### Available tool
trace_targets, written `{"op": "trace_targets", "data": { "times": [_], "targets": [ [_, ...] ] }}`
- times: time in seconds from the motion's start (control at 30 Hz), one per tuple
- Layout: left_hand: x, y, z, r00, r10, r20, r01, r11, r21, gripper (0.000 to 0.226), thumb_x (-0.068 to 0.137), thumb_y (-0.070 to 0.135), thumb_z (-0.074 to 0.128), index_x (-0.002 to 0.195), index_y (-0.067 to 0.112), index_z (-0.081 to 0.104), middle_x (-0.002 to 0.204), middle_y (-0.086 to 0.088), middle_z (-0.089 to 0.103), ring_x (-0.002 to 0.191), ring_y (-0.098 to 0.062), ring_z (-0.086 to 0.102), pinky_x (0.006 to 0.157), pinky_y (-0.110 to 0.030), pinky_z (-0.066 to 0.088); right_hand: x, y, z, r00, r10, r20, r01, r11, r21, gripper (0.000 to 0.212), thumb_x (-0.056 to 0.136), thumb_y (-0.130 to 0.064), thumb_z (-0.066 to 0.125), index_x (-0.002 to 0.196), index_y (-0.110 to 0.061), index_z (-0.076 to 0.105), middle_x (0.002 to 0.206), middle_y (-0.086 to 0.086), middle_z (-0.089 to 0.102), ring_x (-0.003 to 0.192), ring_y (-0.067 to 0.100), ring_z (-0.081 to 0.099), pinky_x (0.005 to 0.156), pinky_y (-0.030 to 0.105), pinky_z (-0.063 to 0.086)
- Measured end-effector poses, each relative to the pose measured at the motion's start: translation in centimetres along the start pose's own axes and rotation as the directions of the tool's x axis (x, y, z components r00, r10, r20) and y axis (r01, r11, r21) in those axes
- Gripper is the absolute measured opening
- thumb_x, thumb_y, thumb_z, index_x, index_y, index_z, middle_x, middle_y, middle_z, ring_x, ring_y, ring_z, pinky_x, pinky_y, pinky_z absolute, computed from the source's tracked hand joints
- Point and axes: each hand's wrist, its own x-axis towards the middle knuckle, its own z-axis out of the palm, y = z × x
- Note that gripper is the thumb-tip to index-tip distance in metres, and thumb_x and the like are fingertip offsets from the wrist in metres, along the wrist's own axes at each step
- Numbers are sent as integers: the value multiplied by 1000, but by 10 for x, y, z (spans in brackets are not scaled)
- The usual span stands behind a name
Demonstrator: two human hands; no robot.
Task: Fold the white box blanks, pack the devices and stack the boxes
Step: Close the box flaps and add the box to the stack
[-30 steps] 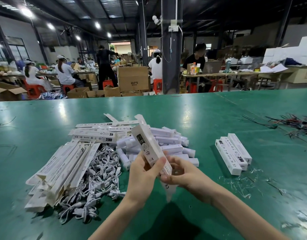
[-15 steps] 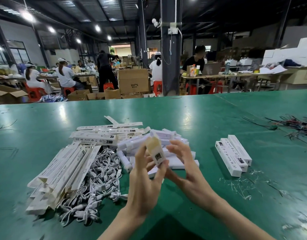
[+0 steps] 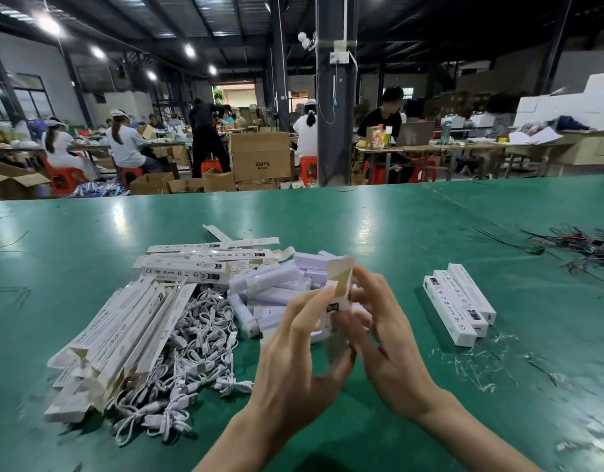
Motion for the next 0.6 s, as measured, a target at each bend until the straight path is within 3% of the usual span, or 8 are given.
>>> {"op": "trace_targets", "data": {
  "times": [0.07, 0.13, 0.27, 0.37, 0.43, 0.47, 0.53, 0.6],
  "targets": [
    [-1, 1, -1, 999, -11, 50, 17, 992, -123, 64, 87, 13, 64, 142, 18, 30, 135, 2, 46, 121, -17, 54, 83, -35, 56, 2, 1, -5, 999, -33, 6, 33, 997, -64, 48, 100, -37, 40, 146, -42, 28, 129, -20, 46, 118, 13, 51, 97, 38, 47],
    [-1, 2, -1, 998, -32, 50, 41, 980, -196, 55, 94, 14, 56, 143, 19, 33, 136, 7, 45, 120, -16, 53, 85, -31, 55, 2, 0, -8, 999, -47, 21, 48, 997, -54, 49, 101, -40, 37, 148, -43, 25, 133, -16, 47, 120, 13, 51, 97, 32, 45],
    [2, 4, -4, 993, -121, -9, 114, 959, -261, 38, 99, 18, 49, 136, 27, 45, 125, 7, 50, 104, -12, 59, 82, -24, 53, 3, -5, -8, 996, -58, 74, 57, 998, 10, 40, 100, -36, 45, 140, -35, 41, 118, -10, 57, 103, 15, 59, 86, 32, 46],
    [3, 6, -4, 975, -220, -31, 203, 940, -275, 33, 95, 17, 54, 126, 29, 55, 121, 5, 51, 104, -12, 60, 83, -25, 53, 8, -4, -14, 990, 20, 141, -27, 999, 45, 40, 96, -36, 52, 136, -32, 46, 120, -9, 58, 108, 17, 58, 90, 35, 46],
    [5, 7, -4, 950, -309, -46, 285, 917, -279, 24, 94, 21, 55, 114, 30, 65, 120, 3, 52, 109, -12, 59, 87, -24, 51, 11, -3, -18, 967, 73, 244, -83, 996, 32, 45, 94, -27, 59, 137, -30, 46, 126, -10, 56, 110, 13, 57, 90, 28, 44],
    [6, 6, -4, 934, -353, -56, 324, 901, -288, 19, 93, 23, 58, 107, 28, 69, 120, 1, 54, 110, -11, 59, 88, -22, 50, 12, -1, -18, 955, 81, 285, -90, 996, 19, 49, 92, -19, 62, 137, -27, 46, 126, -12, 57, 106, 5, 57, 86, 19, 43],
    [9, 5, -5, 898, -437, -60, 389, 849, -358, 10, 90, 21, 64, 94, 23, 73, 116, -4, 59, 112, -12, 60, 87, -22, 51, 11, 3, -17, 942, 86, 325, -93, 996, 9, 54, 88, -8, 65, 136, -25, 46, 113, -19, 61, 79, -8, 55, 71, 6, 39],
    [11, 5, -6, 851, -522, -48, 439, 759, -481, 12, 85, 12, 65, 93, 20, 71, 105, -7, 65, 103, -12, 65, 81, -22, 54, 9, 6, -16, 944, 87, 320, -89, 996, -8, 51, 89, -15, 66, 133, -33, 47, 95, -16, 63, 59, -3, 44, 60, 8, 34]
  ]
}}
